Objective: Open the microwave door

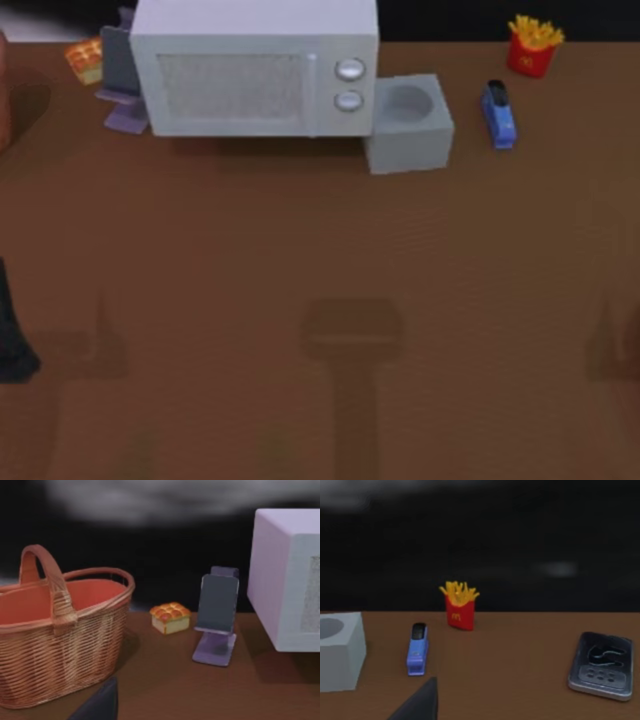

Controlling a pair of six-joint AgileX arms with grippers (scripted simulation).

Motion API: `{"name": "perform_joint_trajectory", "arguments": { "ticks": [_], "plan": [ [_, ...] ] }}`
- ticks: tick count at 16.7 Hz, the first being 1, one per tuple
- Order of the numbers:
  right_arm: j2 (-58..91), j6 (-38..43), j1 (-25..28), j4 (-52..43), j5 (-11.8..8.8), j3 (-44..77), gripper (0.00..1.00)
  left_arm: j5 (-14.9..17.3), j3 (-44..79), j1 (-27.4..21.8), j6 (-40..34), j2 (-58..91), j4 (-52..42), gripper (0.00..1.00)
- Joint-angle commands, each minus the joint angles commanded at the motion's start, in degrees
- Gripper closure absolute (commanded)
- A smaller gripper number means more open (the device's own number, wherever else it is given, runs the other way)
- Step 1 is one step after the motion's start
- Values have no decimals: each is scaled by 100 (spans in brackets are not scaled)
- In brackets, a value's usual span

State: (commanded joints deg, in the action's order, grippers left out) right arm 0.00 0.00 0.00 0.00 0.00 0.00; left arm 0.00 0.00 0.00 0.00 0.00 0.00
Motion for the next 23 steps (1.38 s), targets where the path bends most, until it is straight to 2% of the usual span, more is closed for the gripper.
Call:
{"name": "perform_joint_trajectory", "arguments": {
  "ticks": [5, 9, 16, 23],
  "plan": [
    [0, 0, 0, 0, 0, 0, 0, 6, 284, -92, -48, 241, -176, 0],
    [0, 0, 0, 0, 0, 0, 0, -19, 1326, -407, -223, 1244, -882, 0],
    [0, 0, 0, 0, 0, 0, 0, -265, 4300, -1275, -732, 4572, -3146, 0],
    [0, 0, 0, 0, 0, 0, 0, -754, 8018, -2259, -1461, 8747, -5748, 0]
  ]
}}
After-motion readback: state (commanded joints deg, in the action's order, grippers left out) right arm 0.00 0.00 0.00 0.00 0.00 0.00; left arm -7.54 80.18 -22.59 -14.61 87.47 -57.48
